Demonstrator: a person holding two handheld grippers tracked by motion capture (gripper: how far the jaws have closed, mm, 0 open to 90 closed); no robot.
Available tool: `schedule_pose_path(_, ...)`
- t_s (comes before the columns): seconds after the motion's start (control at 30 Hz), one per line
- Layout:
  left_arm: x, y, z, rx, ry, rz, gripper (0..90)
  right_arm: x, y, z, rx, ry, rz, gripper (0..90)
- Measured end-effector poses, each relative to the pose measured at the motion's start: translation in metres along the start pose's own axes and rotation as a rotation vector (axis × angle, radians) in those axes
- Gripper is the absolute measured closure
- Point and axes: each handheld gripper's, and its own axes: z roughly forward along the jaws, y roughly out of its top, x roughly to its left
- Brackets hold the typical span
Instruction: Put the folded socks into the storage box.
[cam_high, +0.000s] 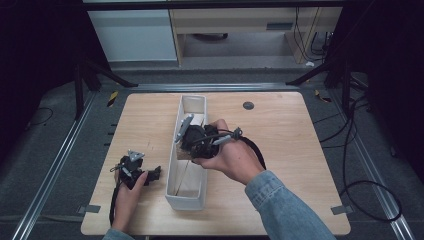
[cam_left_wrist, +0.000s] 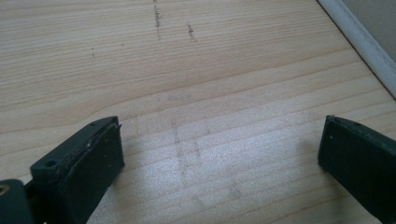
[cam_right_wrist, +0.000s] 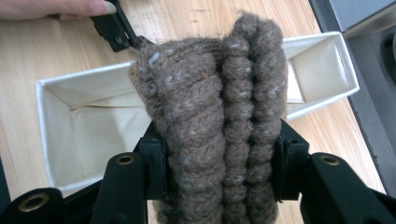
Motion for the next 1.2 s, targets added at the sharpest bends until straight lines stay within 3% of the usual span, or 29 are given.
schedule_pose_path(0.57, -0.001, 0.001, 0.001, 0.000, 0.004, -0.006, 0.0, 0.023, 0.017, 0.011, 0.030, 0.042, -0.062, 50.8)
schedule_pose_path(1.2, -0.001, 0.001, 0.001, 0.001, 0.005, -0.006, 0.0, 0.027, 0.010, 0.015, 0.041, 0.079, -0.034, 50.8)
